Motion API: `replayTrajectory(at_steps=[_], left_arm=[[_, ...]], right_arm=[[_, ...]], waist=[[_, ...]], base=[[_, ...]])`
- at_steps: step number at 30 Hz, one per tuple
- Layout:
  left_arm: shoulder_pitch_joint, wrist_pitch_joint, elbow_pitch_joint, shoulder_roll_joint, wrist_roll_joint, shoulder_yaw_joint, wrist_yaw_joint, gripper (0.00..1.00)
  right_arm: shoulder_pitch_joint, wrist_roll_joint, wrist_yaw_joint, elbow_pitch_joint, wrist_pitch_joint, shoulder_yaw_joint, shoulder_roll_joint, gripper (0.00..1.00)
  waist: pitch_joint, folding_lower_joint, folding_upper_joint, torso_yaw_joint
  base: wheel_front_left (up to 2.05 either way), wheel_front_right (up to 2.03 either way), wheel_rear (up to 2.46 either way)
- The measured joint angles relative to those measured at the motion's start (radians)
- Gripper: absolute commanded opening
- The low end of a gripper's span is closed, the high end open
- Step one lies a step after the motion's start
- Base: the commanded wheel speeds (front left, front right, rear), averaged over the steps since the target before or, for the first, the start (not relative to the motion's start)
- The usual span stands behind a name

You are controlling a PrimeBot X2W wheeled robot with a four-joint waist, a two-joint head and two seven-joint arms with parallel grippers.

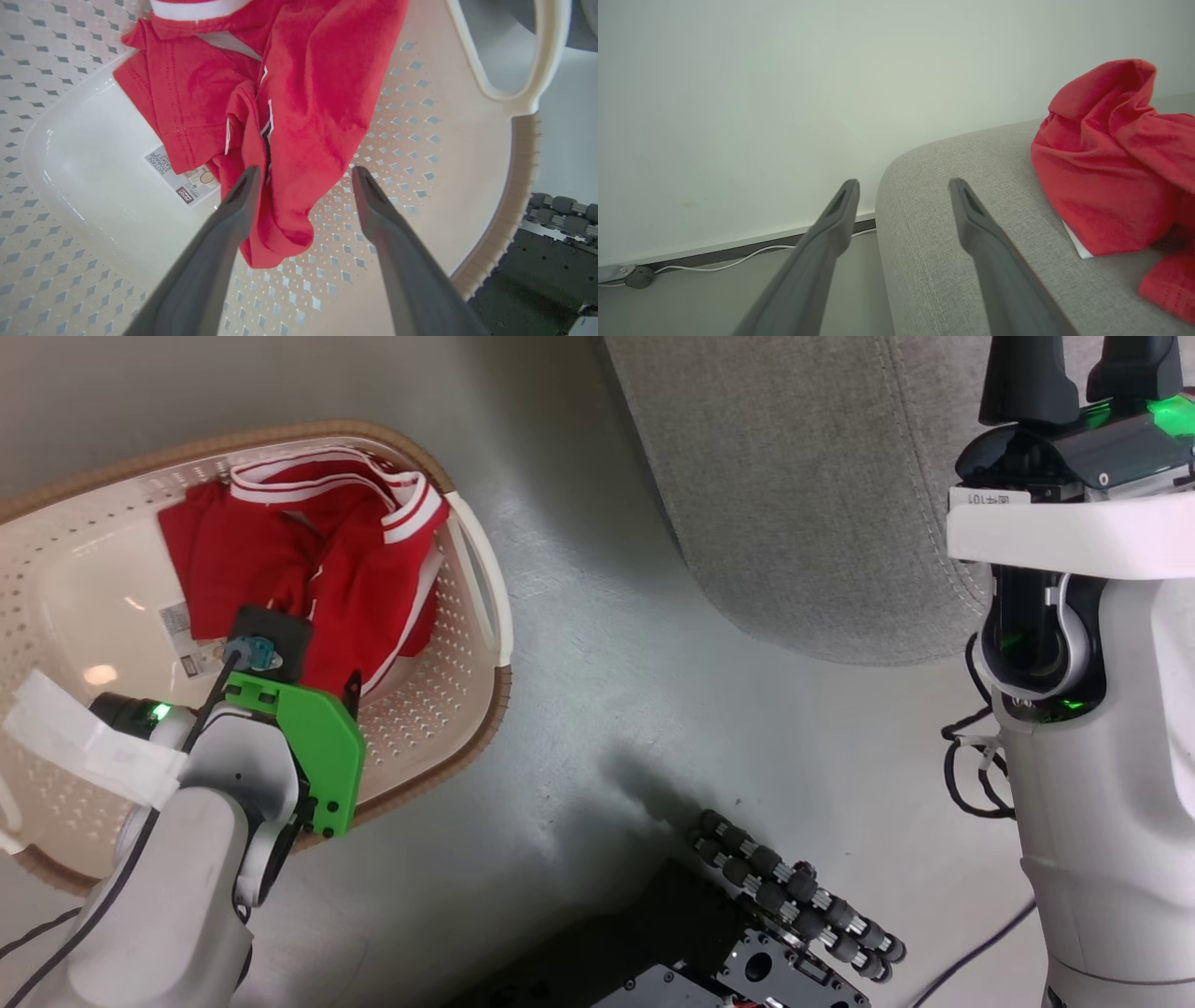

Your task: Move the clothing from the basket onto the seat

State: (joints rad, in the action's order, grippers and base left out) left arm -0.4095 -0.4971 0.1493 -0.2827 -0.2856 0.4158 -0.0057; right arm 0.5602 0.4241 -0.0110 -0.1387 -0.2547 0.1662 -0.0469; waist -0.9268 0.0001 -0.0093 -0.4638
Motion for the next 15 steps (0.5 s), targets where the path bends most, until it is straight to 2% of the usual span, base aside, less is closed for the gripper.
replayTrajectory(at_steps=[15], left_arm=[[-0.013,-0.045,0.011,-0.006,-0.005,0.002,0.002,1.0]], right_arm=[[0.008,0.007,-0.018,0.003,0.0,0.0,0.002,1.0]], waist=[[-0.019,0.0,0.0,-0.03]], base=[[0.0,0.0,0.0]])
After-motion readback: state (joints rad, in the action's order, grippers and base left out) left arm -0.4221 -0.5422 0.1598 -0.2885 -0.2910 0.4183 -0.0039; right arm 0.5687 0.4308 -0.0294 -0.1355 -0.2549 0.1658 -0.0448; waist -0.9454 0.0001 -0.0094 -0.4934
